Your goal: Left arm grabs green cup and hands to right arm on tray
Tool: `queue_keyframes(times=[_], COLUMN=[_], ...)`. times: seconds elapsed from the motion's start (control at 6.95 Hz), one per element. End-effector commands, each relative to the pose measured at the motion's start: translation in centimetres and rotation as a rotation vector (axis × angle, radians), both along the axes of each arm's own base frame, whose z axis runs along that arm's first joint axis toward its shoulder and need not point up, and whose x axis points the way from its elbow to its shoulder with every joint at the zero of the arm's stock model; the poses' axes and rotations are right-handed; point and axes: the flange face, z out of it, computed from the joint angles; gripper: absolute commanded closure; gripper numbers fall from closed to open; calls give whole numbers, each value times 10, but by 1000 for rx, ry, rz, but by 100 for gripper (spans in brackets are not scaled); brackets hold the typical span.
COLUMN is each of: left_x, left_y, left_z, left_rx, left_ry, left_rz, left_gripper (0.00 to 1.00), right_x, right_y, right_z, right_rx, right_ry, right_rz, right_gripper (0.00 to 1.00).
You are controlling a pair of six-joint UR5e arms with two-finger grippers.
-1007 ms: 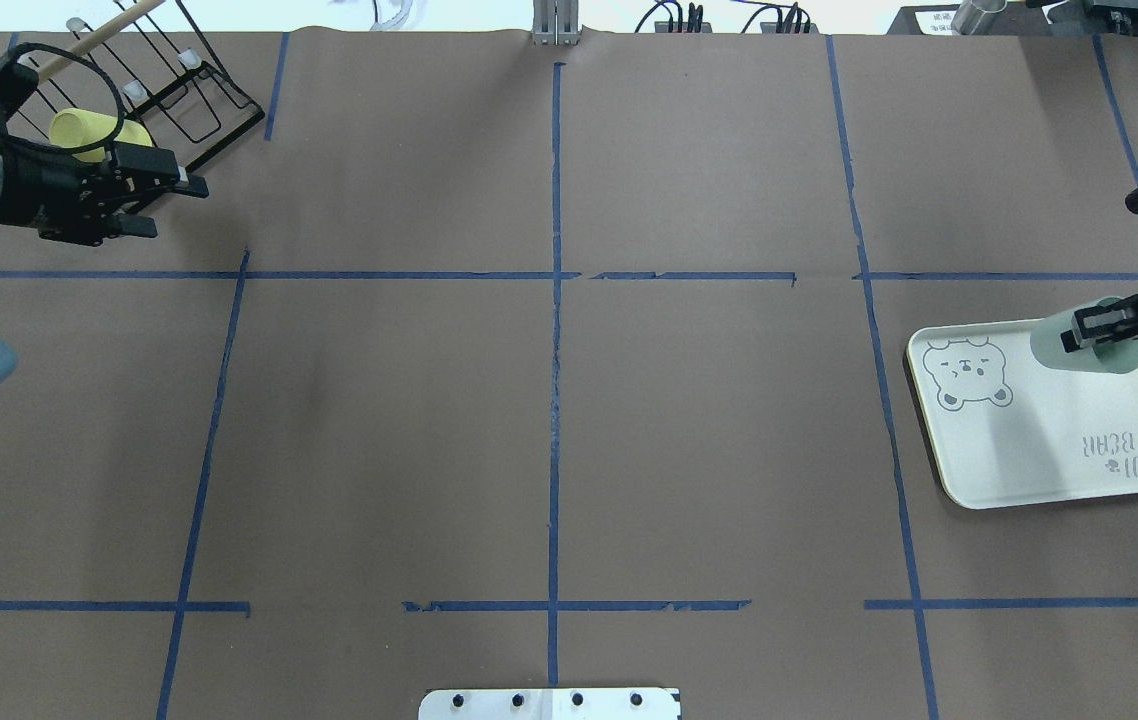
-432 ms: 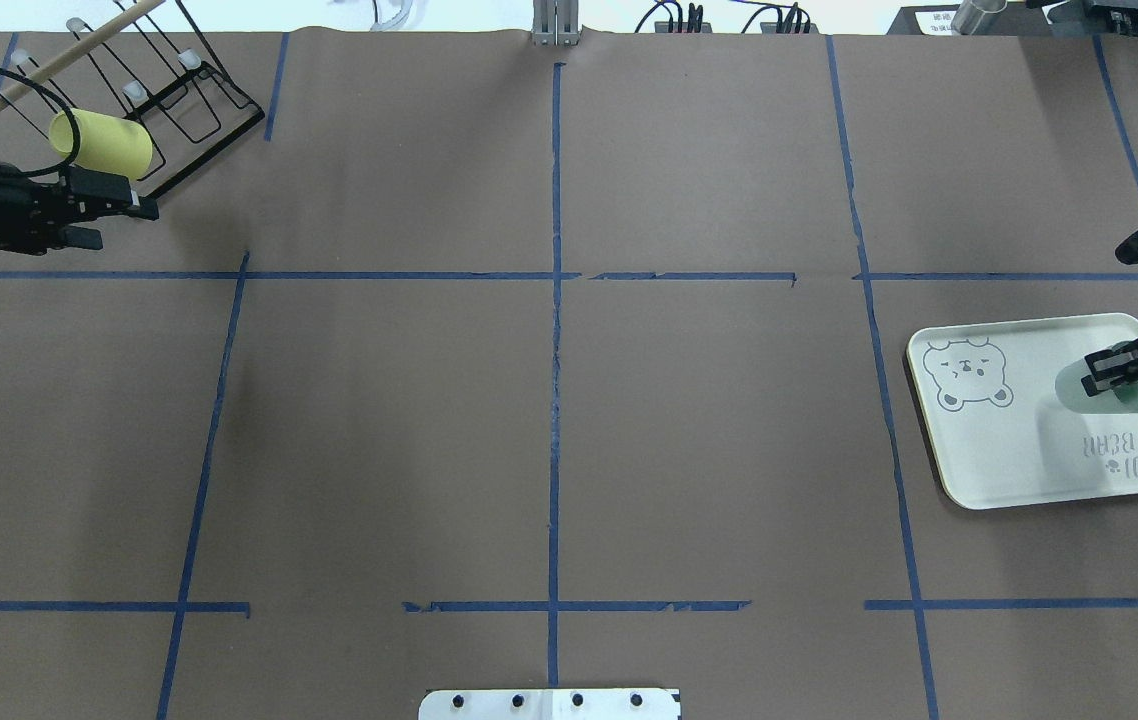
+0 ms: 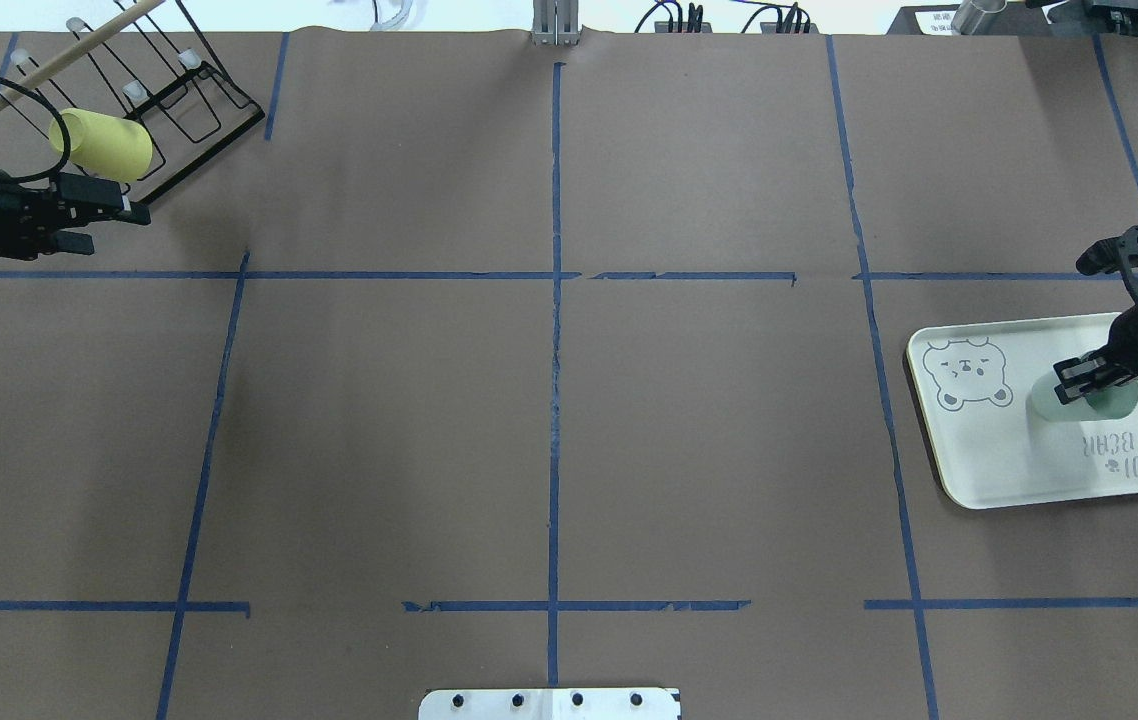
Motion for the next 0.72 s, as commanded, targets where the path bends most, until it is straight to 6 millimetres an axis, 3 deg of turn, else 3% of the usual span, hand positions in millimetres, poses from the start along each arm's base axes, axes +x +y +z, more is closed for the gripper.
queue_keyframes(times=[0.0, 0.14, 0.29, 0.43, 0.58], left_x=[-2, -2, -2, -2, -2], left_y=[2, 2, 3, 2, 3], left_z=[-4, -6, -5, -5, -4], left_rx=[7, 10, 9, 9, 8], left_ry=[4, 6, 5, 4, 4], left_rz=[-1, -1, -1, -3, -3], left_gripper=[0, 0, 0, 0, 0], right_x=[-7, -9, -3, 24, 70], right_y=[2, 4, 4, 4, 13], right_z=[-1, 0, -12, -47, -78], right_rx=[4, 9, 29, 79, 121], right_ry=[4, 11, -4, -46, -70], right_rz=[-13, -19, -13, 32, 109], right_gripper=[50, 1, 0, 0, 0])
